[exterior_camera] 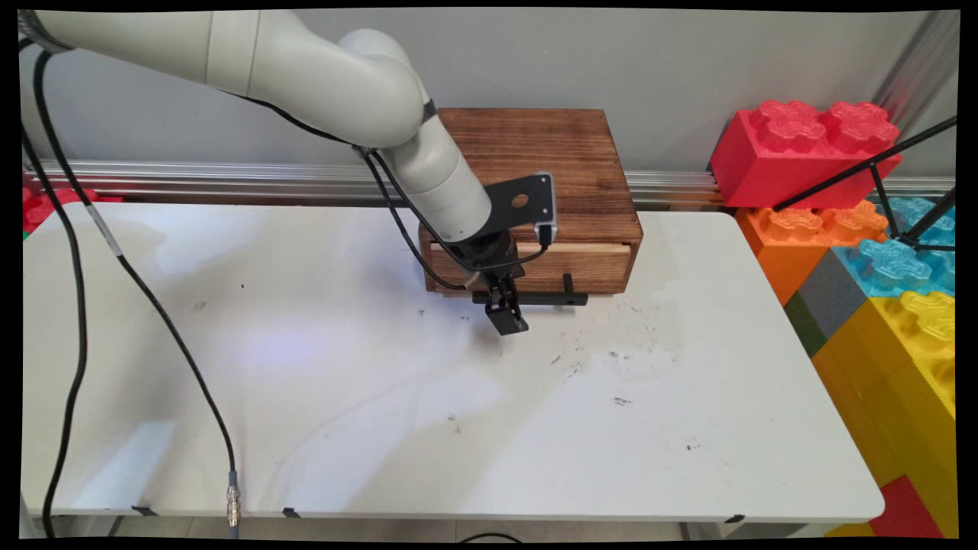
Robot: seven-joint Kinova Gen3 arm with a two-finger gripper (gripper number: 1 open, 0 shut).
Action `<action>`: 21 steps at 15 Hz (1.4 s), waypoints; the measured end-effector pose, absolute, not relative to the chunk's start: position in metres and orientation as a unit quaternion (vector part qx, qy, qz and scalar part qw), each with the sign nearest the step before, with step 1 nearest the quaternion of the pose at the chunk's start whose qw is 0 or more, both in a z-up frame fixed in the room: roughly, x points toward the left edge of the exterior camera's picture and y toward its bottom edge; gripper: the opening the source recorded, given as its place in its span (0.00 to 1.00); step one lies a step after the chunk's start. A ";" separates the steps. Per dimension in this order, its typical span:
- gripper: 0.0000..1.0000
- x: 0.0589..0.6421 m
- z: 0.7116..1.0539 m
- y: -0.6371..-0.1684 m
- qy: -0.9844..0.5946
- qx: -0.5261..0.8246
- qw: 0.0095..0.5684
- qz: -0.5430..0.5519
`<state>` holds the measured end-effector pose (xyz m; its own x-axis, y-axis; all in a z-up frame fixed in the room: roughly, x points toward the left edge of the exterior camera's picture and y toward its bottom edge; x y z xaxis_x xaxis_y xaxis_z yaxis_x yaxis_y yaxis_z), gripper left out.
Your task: Open the drawer
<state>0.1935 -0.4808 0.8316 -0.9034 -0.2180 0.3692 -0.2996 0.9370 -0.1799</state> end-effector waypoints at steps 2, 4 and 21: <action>1.00 0.192 0.828 -0.482 -0.969 0.131 0.173 0.117; 1.00 0.190 0.823 -0.484 -0.969 0.130 0.172 0.116; 1.00 0.188 0.785 -0.495 -0.965 0.147 0.188 0.112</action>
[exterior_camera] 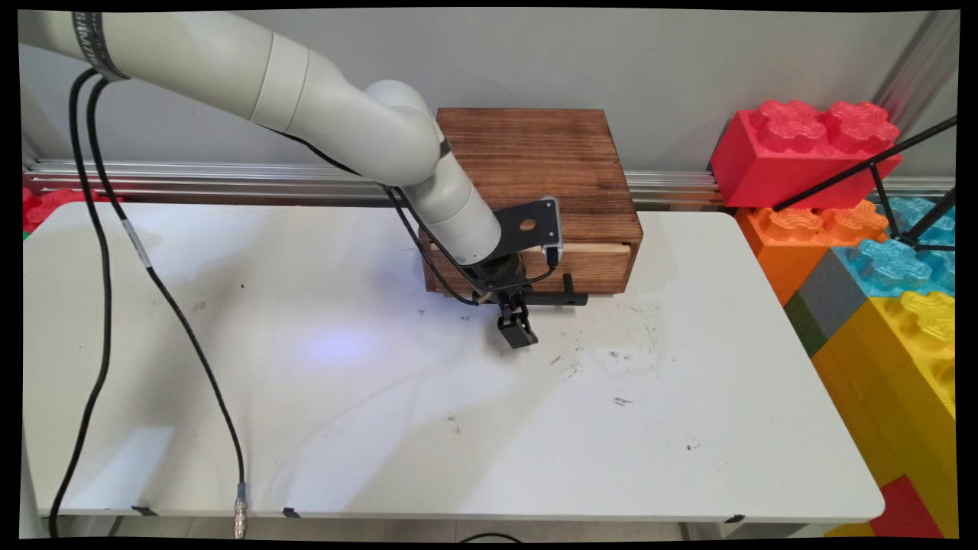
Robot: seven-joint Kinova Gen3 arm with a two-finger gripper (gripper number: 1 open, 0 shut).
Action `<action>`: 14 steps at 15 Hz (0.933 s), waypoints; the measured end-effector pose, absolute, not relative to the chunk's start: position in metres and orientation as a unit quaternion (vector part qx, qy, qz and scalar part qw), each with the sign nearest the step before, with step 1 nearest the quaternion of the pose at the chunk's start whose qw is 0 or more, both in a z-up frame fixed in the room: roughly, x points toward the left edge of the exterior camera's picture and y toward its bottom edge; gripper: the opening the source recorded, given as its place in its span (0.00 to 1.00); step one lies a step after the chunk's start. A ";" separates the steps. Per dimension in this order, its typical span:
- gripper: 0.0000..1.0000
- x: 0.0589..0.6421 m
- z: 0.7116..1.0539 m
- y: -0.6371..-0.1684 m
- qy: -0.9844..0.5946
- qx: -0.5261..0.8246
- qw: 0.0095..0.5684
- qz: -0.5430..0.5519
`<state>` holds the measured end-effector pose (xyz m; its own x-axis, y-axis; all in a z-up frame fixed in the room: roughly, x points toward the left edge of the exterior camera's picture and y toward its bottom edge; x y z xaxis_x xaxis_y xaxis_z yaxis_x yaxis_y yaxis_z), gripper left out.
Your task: Open the drawer
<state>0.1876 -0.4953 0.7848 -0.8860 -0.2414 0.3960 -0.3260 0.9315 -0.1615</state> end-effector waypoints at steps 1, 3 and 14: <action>1.00 0.187 0.784 -0.496 -0.964 0.149 0.190 0.112; 1.00 0.187 0.781 -0.495 -0.963 0.152 0.193 0.112; 1.00 0.187 0.775 -0.479 -0.960 0.156 0.210 0.096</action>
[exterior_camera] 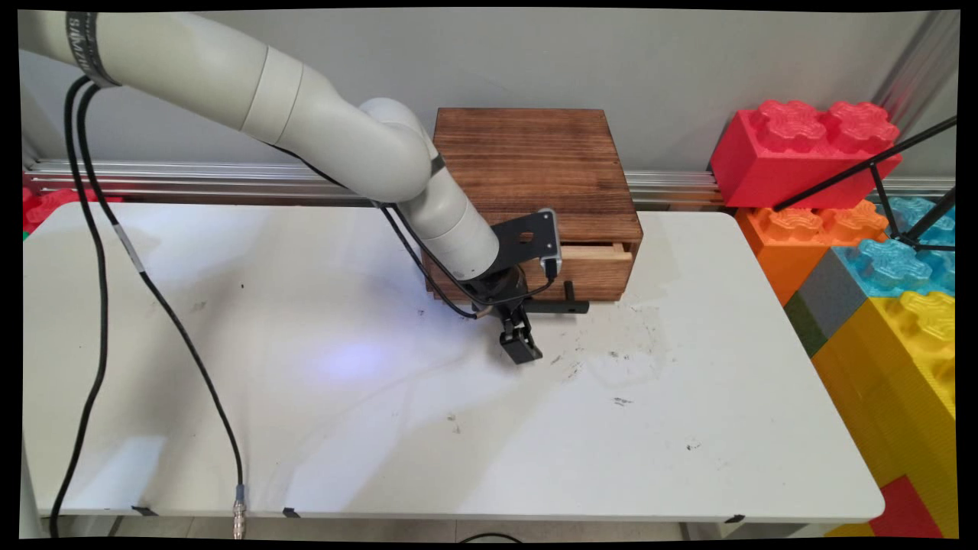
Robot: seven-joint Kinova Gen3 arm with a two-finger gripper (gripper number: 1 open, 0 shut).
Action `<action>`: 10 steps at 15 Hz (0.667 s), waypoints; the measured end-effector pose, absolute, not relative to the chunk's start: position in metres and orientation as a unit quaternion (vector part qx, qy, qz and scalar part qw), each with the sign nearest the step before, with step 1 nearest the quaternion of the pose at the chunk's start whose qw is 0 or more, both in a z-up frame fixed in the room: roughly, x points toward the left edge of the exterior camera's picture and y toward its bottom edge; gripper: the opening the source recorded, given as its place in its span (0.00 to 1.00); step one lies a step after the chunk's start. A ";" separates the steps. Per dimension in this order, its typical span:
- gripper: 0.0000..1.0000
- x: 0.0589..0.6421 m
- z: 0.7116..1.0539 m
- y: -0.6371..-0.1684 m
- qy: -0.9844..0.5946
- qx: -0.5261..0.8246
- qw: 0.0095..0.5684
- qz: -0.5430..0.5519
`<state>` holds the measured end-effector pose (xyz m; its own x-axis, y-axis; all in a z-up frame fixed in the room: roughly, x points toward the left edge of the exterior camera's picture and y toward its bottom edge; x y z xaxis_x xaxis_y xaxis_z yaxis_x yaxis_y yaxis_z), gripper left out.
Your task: Open the drawer
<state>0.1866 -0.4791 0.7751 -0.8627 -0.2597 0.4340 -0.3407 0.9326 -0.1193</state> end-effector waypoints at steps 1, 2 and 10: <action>1.00 0.186 0.775 -0.477 -0.960 0.156 0.211 0.095; 1.00 0.186 0.775 -0.474 -0.960 0.155 0.213 0.093; 1.00 0.183 0.775 -0.446 -0.959 0.154 0.224 0.075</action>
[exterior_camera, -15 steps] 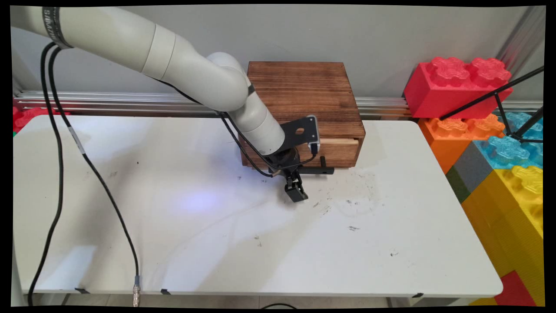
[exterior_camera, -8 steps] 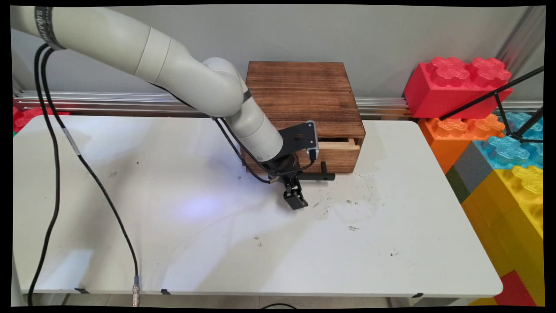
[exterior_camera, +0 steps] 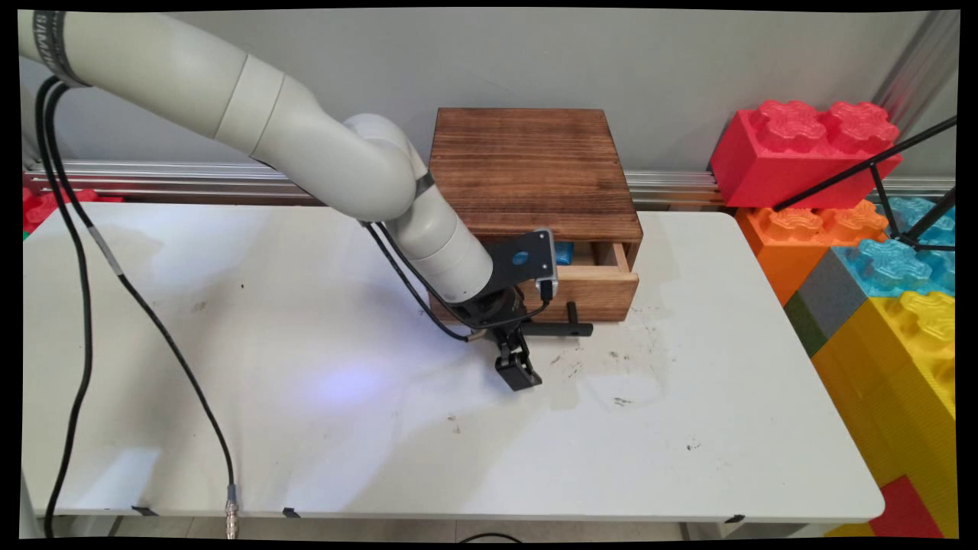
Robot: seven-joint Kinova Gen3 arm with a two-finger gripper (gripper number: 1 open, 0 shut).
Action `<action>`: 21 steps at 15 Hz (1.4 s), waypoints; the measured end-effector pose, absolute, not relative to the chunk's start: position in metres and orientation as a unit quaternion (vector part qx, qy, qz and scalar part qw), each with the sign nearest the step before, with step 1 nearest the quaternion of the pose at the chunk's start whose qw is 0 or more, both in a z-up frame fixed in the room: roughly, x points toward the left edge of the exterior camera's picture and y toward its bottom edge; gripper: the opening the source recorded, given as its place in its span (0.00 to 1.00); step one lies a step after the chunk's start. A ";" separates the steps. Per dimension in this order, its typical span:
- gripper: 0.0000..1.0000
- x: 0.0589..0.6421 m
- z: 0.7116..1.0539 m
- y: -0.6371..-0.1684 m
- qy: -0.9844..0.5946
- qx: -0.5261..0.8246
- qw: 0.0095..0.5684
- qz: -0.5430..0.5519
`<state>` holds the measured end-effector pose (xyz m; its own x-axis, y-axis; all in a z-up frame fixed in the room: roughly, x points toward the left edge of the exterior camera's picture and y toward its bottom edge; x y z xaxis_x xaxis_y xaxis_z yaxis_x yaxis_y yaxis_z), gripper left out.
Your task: Open the drawer
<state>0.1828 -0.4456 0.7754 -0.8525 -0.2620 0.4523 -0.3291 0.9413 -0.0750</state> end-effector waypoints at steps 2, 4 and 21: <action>1.00 0.181 0.776 -0.439 -0.959 0.154 0.226 0.071; 1.00 0.180 0.777 -0.430 -0.959 0.153 0.230 0.065; 1.00 0.170 0.786 -0.365 -0.956 0.152 0.251 0.031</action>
